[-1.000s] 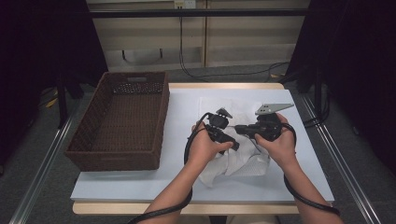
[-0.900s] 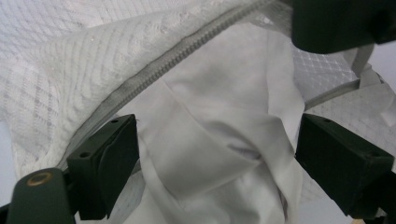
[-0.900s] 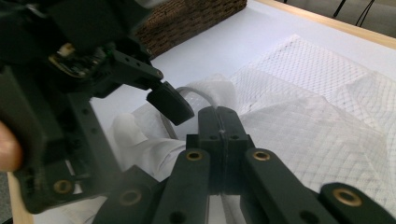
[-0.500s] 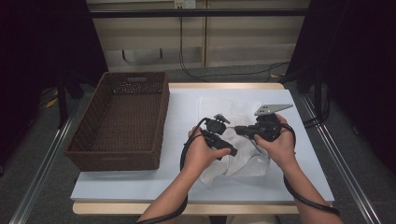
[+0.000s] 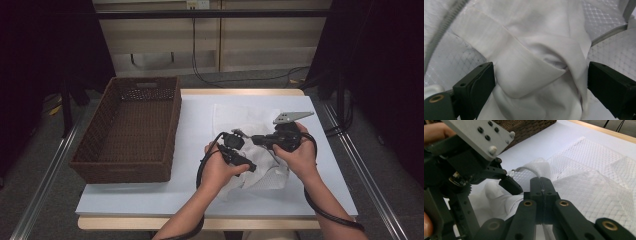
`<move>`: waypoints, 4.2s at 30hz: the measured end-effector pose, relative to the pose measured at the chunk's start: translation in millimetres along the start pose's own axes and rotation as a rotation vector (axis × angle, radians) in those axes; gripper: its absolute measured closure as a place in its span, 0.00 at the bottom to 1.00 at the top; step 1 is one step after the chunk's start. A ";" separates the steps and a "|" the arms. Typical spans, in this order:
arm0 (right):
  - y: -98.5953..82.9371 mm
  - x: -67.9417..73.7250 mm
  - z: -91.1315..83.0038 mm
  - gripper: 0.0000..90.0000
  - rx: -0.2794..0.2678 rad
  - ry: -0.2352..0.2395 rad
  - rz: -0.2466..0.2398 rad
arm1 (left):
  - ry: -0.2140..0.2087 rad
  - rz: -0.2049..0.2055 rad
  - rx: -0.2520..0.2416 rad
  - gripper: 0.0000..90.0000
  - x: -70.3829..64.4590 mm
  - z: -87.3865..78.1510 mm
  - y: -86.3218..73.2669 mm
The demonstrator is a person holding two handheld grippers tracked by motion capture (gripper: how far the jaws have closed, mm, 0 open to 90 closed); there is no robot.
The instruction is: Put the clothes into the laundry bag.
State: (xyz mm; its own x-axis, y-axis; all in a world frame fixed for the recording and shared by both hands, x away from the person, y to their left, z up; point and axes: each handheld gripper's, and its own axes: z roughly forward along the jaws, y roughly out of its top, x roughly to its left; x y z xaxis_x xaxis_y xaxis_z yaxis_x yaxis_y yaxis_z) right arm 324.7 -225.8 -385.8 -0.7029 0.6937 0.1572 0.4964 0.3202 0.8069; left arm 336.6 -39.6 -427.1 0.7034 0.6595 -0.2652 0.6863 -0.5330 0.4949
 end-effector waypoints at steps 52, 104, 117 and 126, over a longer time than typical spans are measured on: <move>-3.8 -3.0 2.1 1.00 0.008 0.004 0.019 | -0.018 -0.055 0.002 0.84 -2.7 -8.0 -0.7; -0.2 2.2 -1.5 1.00 -0.016 0.006 0.008 | 0.008 -0.147 -0.128 0.84 12.6 -14.1 11.3; 0.7 3.6 -1.9 1.00 -0.019 0.009 0.000 | 0.012 -0.157 -0.157 0.84 12.1 -13.1 13.5; 0.7 3.7 -2.4 1.00 -0.020 0.008 -0.001 | 0.019 -0.160 -0.186 0.84 10.1 -12.9 13.9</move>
State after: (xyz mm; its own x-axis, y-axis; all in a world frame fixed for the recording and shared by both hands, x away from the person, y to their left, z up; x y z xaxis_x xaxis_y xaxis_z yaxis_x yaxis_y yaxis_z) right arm 321.3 -224.5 -383.3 -0.7075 0.6882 0.1608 0.4853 0.3077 0.8184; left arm 350.9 -33.5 -412.3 0.5835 0.7384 -0.3381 0.7418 -0.3151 0.5920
